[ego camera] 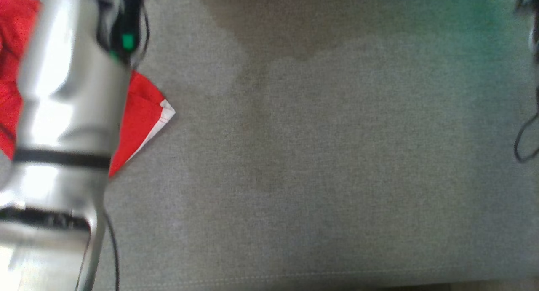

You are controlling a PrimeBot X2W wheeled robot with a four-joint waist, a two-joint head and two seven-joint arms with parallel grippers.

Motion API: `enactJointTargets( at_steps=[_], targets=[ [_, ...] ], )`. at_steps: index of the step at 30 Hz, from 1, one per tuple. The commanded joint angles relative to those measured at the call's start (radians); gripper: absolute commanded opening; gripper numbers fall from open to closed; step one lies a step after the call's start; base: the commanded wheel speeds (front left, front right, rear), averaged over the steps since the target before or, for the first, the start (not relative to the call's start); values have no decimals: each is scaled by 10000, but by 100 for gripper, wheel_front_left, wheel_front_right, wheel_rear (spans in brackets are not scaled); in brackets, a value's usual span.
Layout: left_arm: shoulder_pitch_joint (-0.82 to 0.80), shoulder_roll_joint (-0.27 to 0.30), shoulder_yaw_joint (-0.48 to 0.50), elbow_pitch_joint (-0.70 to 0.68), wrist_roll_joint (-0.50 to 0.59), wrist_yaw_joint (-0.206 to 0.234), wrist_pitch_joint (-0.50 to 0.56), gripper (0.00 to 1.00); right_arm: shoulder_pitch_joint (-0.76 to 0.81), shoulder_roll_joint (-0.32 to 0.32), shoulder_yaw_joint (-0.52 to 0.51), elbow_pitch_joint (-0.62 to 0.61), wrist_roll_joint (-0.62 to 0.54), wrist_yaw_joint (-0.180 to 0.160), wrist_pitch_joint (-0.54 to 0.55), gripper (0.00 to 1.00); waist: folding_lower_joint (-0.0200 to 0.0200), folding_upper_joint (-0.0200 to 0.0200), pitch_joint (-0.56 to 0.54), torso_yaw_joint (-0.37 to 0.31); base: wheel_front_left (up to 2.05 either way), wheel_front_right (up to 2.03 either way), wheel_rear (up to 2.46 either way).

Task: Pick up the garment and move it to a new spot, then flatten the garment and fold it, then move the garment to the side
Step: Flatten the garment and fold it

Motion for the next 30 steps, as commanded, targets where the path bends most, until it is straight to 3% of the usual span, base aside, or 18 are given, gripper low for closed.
enactJointTargets(
  at_steps=[1,9,10,15,21,30],
  targets=[
    [-54,564,140,-268,66,-39,-110,0,32,-108,155,-261,141,-9,84,0,0,0,-183,33,0,0,0],
    [2795,1866,-1551,-56,-524,-66,-34,0,1635,-767,1707,537,674,-9,1004,0,0,0,-1290,139,0,0,0],
    [3362,2264,-2077,-106,-851,-66,185,0,1989,-977,2096,631,718,-9,1183,0,0,0,-1578,184,0,0,0],
    [4463,3111,-3300,-629,-1859,-67,1088,0,2707,-1533,2996,731,755,-9,1482,0,0,0,-2203,389,0,0,0],
    [5218,3941,-3975,-1531,-3192,-68,2197,0,3453,-2082,3794,433,1355,-9,1923,0,0,0,-2806,597,0,0,0],
    [5961,4939,-4747,-2972,-3795,-68,2830,0,4386,-3270,5558,-435,1813,-9,3390,0,0,0,-3548,597,0,0,0]
  ],
)
